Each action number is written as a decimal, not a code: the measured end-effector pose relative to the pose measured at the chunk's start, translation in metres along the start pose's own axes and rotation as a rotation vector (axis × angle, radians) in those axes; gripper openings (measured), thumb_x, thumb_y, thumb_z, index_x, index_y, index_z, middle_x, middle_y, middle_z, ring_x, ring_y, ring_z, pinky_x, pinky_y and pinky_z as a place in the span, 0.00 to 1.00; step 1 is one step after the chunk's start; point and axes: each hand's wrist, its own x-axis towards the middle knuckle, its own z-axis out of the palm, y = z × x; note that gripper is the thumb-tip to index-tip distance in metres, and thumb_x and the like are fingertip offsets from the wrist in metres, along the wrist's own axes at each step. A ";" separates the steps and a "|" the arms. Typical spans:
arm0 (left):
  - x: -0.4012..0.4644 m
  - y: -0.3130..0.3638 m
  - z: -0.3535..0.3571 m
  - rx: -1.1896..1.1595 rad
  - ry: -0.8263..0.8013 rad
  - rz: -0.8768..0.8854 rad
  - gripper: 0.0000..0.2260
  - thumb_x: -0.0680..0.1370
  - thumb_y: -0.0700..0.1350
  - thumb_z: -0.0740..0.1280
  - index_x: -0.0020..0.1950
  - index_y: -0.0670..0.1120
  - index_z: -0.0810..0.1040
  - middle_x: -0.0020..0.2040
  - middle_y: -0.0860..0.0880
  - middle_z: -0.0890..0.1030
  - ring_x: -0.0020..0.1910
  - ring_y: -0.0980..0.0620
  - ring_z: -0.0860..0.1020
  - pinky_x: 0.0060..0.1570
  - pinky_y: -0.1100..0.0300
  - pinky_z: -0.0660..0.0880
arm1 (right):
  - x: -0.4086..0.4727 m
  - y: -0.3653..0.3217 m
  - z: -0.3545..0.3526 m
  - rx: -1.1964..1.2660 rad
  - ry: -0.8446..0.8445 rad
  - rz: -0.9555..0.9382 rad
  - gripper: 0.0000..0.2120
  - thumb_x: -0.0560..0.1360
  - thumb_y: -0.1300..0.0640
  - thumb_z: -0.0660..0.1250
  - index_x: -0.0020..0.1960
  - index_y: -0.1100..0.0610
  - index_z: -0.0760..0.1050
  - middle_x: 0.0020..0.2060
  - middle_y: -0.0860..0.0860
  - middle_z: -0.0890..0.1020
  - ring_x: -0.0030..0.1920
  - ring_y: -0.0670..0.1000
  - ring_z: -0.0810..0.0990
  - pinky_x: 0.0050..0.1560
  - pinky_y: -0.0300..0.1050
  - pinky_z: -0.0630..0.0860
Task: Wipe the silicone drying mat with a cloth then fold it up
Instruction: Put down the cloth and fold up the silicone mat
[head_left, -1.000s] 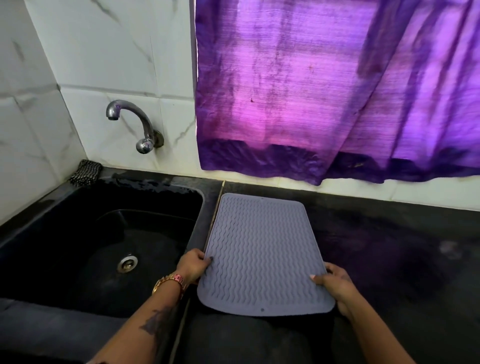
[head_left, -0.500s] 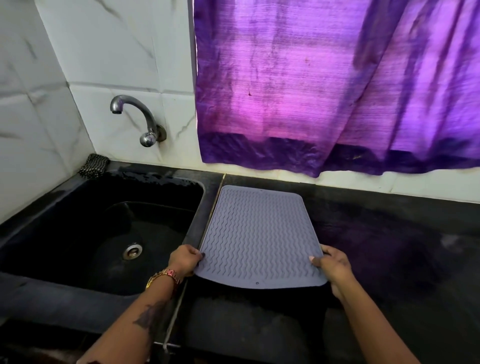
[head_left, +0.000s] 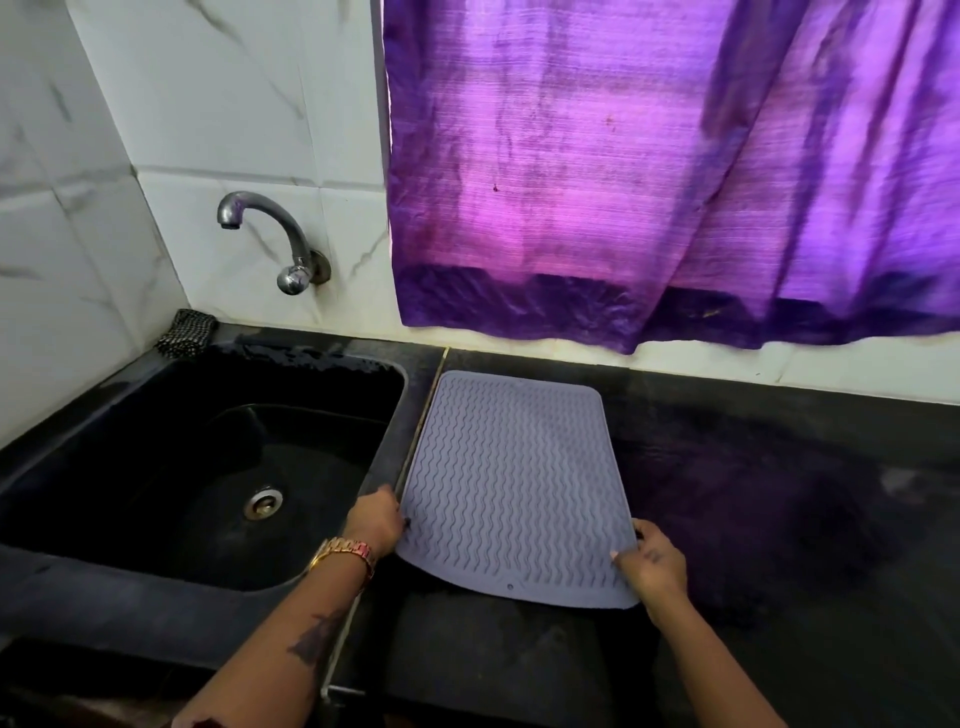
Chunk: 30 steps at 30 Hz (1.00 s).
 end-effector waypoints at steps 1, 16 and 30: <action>0.000 0.001 0.000 0.020 -0.010 0.000 0.12 0.78 0.45 0.63 0.59 0.40 0.70 0.59 0.40 0.76 0.57 0.42 0.76 0.57 0.50 0.74 | -0.001 -0.001 -0.001 -0.059 -0.010 -0.025 0.23 0.75 0.65 0.61 0.70 0.56 0.65 0.54 0.58 0.78 0.48 0.55 0.77 0.48 0.46 0.77; 0.004 0.006 -0.004 0.152 -0.044 0.055 0.14 0.79 0.46 0.59 0.63 0.42 0.66 0.62 0.39 0.73 0.60 0.40 0.74 0.58 0.49 0.73 | 0.031 -0.027 -0.018 0.109 -0.165 0.092 0.26 0.73 0.59 0.69 0.70 0.55 0.66 0.60 0.57 0.76 0.52 0.54 0.77 0.50 0.45 0.76; 0.054 0.026 -0.005 0.043 0.002 0.164 0.15 0.75 0.47 0.68 0.60 0.47 0.72 0.61 0.43 0.70 0.60 0.45 0.71 0.60 0.53 0.72 | 0.125 -0.072 0.006 0.299 -0.043 0.132 0.28 0.72 0.68 0.68 0.69 0.54 0.67 0.58 0.58 0.78 0.54 0.56 0.77 0.54 0.50 0.76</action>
